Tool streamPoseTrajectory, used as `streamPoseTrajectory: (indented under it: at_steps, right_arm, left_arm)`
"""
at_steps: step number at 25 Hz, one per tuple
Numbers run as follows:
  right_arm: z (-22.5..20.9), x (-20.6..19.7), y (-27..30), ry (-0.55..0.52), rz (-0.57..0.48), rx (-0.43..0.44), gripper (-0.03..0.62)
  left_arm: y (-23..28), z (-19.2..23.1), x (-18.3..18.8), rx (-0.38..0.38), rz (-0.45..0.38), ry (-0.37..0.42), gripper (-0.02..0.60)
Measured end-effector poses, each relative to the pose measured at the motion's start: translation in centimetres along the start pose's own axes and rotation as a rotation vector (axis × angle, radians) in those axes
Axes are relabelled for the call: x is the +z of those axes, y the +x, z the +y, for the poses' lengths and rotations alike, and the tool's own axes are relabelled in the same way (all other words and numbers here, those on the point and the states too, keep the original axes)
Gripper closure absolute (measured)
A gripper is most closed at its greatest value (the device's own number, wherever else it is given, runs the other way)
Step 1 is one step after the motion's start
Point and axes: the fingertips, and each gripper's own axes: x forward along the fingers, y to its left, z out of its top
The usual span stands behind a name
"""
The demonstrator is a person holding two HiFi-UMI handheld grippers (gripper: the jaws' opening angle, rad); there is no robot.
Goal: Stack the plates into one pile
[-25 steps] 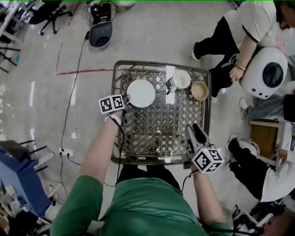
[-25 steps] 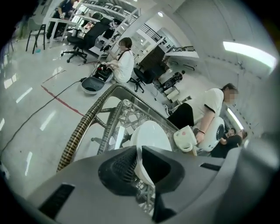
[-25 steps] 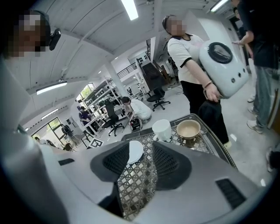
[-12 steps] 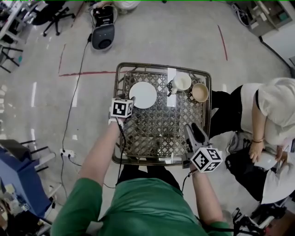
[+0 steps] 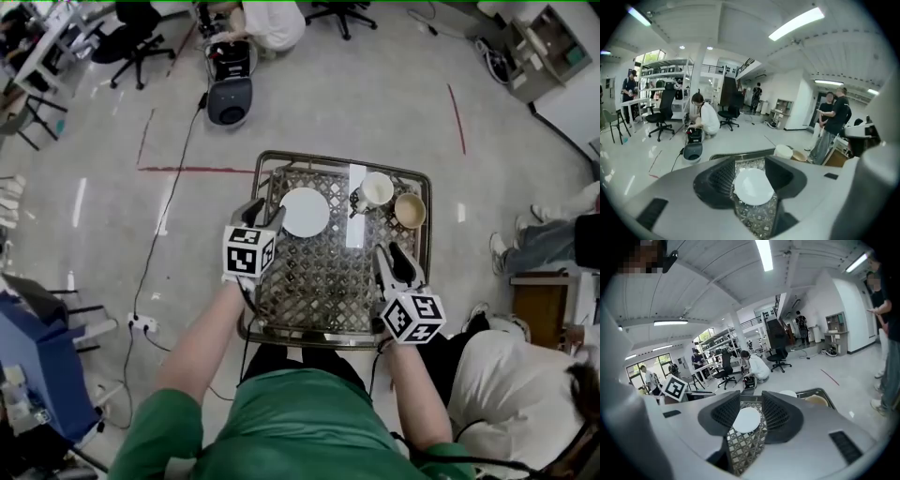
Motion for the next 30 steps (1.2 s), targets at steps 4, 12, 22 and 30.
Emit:
streamPoseTrajectory:
  at_steps: [4, 12, 22, 30]
  right_arm:
    - [1.4, 3.1, 0.0, -0.067, -0.049, -0.006, 0.457]
    - [5.5, 10.0, -2.2, -0.150, -0.254, 0.042, 0.525]
    - [10.0, 17.3, -7.2, -0.286, -0.417, 0.083, 0.526]
    - [12.2, 20.0, -10.5, -0.363, -0.474, 0.099, 0.526]
  left_arm:
    - [-4.2, -2.7, 3.7, -0.028, -0.102, 0.072, 0.383]
    - [-12.7, -5.3, 9.6, -0.040, -0.277, 0.071, 0.462]
    - [-21.0, -8.9, 17.3, -0.017, -0.485, 0.179, 0.479]
    - [-24.2, -10.0, 19.4, -0.005, -0.543, 0.182, 0.479]
